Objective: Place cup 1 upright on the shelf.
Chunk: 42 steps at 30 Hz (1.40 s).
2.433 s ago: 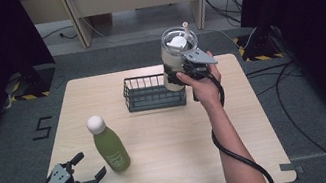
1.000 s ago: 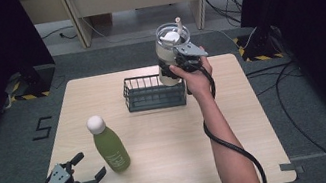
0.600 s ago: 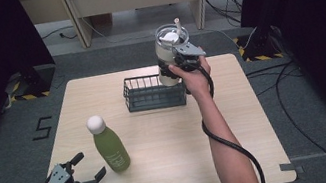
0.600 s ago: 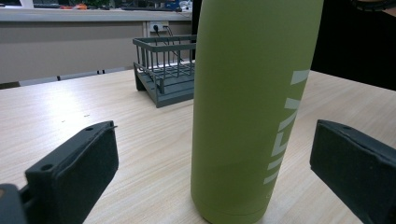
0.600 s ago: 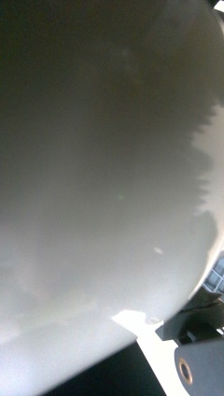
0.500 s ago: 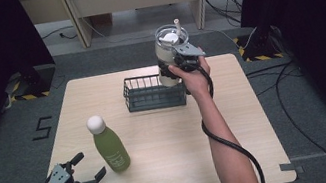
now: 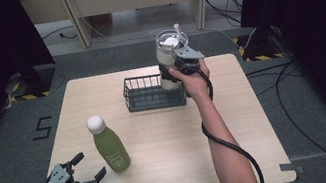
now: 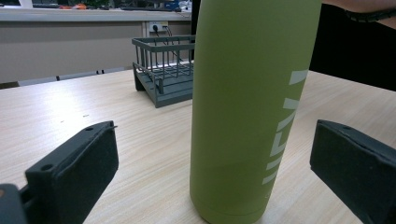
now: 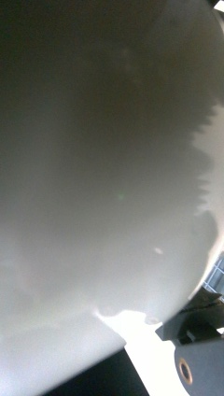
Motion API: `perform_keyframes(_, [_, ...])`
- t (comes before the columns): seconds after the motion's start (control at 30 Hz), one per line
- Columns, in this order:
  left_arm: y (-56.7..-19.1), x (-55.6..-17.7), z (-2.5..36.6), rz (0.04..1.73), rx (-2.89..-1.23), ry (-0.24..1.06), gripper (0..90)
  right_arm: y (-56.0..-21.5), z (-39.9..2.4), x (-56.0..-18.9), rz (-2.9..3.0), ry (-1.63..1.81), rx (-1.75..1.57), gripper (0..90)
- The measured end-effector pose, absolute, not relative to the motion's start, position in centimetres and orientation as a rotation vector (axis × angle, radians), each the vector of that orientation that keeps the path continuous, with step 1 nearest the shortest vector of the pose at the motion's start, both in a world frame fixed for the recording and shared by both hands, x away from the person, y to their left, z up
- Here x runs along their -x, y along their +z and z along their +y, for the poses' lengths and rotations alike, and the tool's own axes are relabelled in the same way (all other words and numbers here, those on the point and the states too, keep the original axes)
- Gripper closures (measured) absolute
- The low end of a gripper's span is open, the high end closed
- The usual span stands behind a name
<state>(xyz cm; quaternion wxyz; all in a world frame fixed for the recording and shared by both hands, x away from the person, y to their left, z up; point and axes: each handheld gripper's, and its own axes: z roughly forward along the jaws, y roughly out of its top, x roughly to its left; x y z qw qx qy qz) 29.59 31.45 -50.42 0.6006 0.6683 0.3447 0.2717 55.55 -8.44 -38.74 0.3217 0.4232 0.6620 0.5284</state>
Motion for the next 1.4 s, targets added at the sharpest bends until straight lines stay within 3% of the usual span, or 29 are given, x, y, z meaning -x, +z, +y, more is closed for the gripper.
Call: perform_keyframes(1.4, [-50.5,-29.6,31.3,0.793,-1.559,0.624,0.4,-42.1,-8.1,-56.4,1.777,1.323,-1.143,9.8])
